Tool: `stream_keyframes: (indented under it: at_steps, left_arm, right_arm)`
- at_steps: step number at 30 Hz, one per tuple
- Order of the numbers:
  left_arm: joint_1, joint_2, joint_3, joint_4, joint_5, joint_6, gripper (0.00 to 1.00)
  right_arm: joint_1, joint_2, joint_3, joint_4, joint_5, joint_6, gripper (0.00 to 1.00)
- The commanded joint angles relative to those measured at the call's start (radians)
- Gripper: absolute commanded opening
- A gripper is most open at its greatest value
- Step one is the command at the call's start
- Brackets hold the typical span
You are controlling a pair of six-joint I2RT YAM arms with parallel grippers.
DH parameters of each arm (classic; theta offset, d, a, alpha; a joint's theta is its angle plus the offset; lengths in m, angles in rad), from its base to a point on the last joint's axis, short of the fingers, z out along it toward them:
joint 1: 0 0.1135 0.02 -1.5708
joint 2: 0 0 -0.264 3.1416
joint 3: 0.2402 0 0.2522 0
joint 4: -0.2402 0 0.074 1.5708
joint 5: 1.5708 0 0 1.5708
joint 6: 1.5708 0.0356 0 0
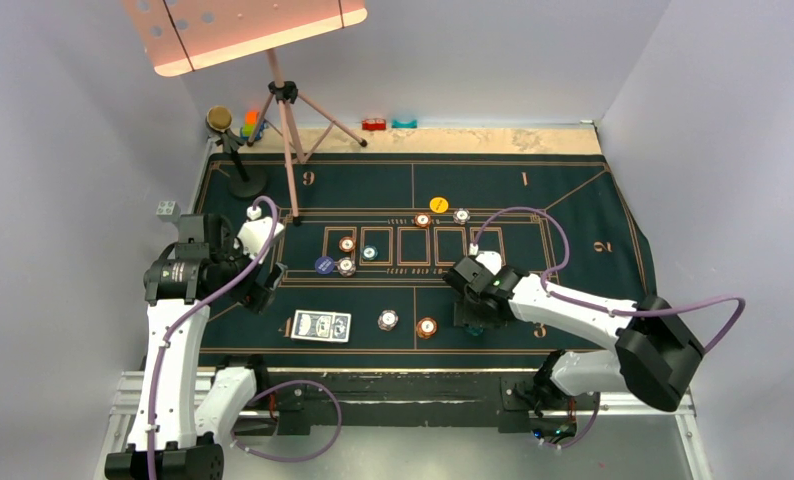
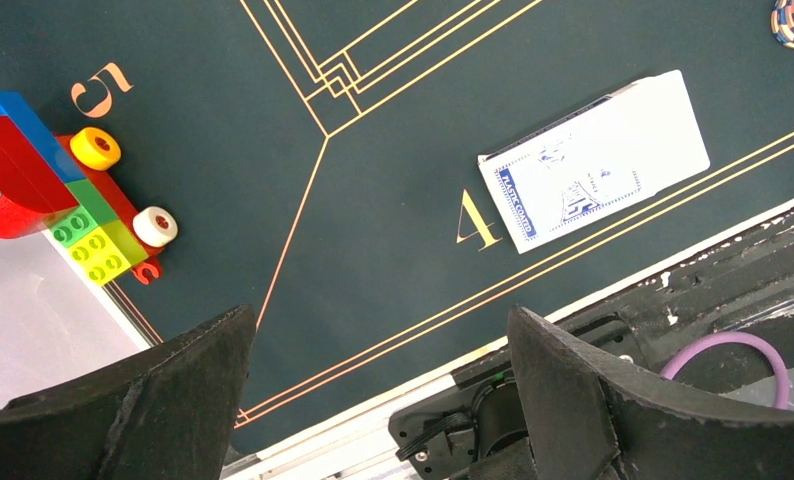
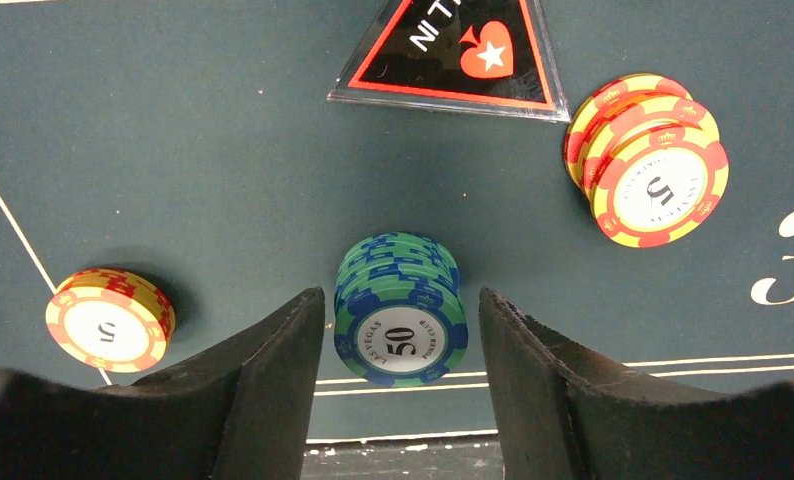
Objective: Distribute texas hold em gaming equipment
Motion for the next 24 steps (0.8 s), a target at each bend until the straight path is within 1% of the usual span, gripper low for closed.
stream_keyframes:
  at_steps: [1, 9, 14, 21, 24]
  left_arm:
    - [-0.005, -0.002, 0.006, -0.002, 0.002, 0.022, 1.0]
    - [-0.006, -0.001, -0.002, 0.0, 0.006, 0.021, 1.0]
    - [-0.006, -0.003, -0.003, 0.002, 0.003, 0.023, 1.0]
    - [-0.005, -0.001, -0.01, 0.01, 0.004, 0.025, 1.0]
    - [-0.006, -0.001, -0.012, 0.011, 0.004, 0.027, 1.0]
  right_arm:
    - [-0.012, 0.003, -0.003, 0.032, 0.036, 0.024, 0.59]
    - [-0.021, -0.019, -0.007, 0.026, 0.041, 0.022, 0.43]
    - [-0.023, -0.028, 0.018, 0.001, 0.044, 0.015, 0.32]
    - [-0.025, -0.08, 0.151, -0.102, 0.065, -0.011, 0.18]
    - [-0.062, -0.079, 0.228, -0.114, 0.076, -0.053, 0.16]
